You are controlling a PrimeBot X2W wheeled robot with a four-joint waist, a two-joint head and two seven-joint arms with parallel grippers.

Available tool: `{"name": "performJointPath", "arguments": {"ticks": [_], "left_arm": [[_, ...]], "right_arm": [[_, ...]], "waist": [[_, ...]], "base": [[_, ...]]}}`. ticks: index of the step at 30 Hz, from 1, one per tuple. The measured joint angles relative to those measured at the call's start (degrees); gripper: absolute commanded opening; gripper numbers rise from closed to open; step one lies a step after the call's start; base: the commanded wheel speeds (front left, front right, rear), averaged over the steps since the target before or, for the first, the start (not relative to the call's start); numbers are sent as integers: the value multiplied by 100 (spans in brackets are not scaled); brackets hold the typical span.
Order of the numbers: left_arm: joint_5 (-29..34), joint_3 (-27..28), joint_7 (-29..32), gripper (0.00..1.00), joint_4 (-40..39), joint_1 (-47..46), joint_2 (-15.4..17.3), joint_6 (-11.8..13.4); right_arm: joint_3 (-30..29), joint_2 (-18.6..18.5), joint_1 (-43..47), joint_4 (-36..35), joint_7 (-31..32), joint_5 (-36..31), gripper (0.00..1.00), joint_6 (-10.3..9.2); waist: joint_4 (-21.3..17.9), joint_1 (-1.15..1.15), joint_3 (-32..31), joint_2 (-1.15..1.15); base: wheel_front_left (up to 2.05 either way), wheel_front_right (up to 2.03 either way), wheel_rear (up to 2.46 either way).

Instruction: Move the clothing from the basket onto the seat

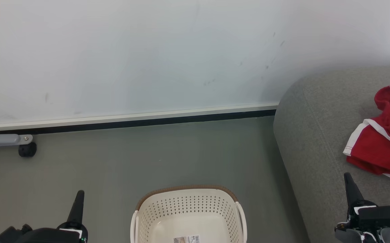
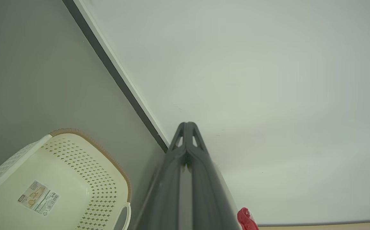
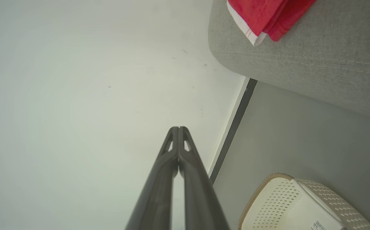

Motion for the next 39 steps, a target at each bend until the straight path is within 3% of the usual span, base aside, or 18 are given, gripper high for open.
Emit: {"name": "performJointPath", "arguments": {"ticks": [20, 39], "left_arm": [[-1470, 147, 196, 0, 188, -211, -60, -294], [-1485, 147, 196, 0, 190, -212, -64, -294]], "right_arm": [[-523, 253, 226, -143, 336, 1251, 0, 231], [-527, 254, 227, -156, 335, 1252, 0, 231]], "waist": [[108, 0, -10, 0], [108, 0, -10, 0]], "base": [[0, 0, 0], [0, 0, 0]]}}
